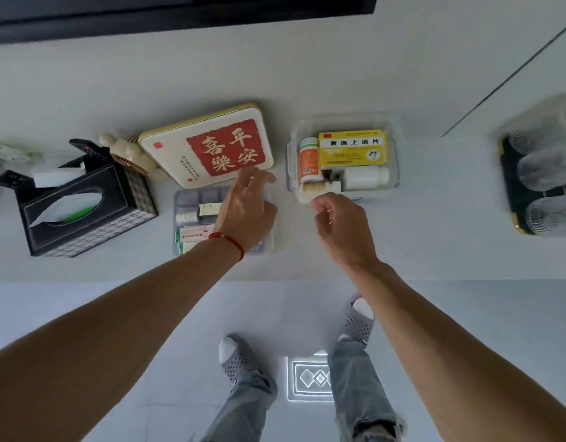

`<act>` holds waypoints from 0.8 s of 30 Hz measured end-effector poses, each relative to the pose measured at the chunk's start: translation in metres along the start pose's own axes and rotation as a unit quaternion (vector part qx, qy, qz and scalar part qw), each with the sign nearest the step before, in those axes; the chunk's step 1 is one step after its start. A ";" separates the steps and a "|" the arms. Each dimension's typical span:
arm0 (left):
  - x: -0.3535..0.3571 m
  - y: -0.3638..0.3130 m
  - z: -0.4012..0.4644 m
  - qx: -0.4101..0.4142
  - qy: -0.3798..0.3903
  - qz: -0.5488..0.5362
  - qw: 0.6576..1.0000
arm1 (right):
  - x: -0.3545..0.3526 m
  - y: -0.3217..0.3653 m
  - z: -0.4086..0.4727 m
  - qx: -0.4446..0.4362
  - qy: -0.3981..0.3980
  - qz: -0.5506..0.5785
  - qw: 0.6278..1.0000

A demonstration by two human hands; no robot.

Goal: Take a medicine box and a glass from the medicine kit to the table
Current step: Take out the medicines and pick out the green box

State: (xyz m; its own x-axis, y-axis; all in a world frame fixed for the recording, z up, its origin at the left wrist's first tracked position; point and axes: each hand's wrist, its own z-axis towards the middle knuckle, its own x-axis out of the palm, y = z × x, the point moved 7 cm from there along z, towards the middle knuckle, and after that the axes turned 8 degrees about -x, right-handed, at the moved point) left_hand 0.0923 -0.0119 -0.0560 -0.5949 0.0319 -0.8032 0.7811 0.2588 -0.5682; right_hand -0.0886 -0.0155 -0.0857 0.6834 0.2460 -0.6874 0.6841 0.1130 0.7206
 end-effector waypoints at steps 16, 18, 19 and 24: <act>0.095 -0.078 0.103 -0.158 0.095 0.038 0.982 | -0.088 -0.092 0.094 0.015 0.089 -0.108 0.990; 0.101 -0.073 0.109 -0.225 0.088 0.008 0.970 | -0.084 -0.093 0.101 0.021 0.097 -0.122 0.987; 0.103 -0.070 0.111 -0.263 0.072 -0.007 0.962 | -0.083 -0.093 0.102 0.022 0.103 -0.129 0.986; 0.105 -0.069 0.121 -0.374 0.055 -0.093 0.921 | -0.070 -0.091 0.101 -0.011 0.157 -0.199 0.967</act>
State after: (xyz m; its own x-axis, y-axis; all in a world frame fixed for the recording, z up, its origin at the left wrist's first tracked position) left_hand -0.0013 -0.1431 -0.1227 -0.7529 0.0074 -0.6580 0.3394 0.8611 -0.3787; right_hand -0.1731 -0.1400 -0.1119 0.2537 0.4582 -0.8518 0.8693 0.2783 0.4086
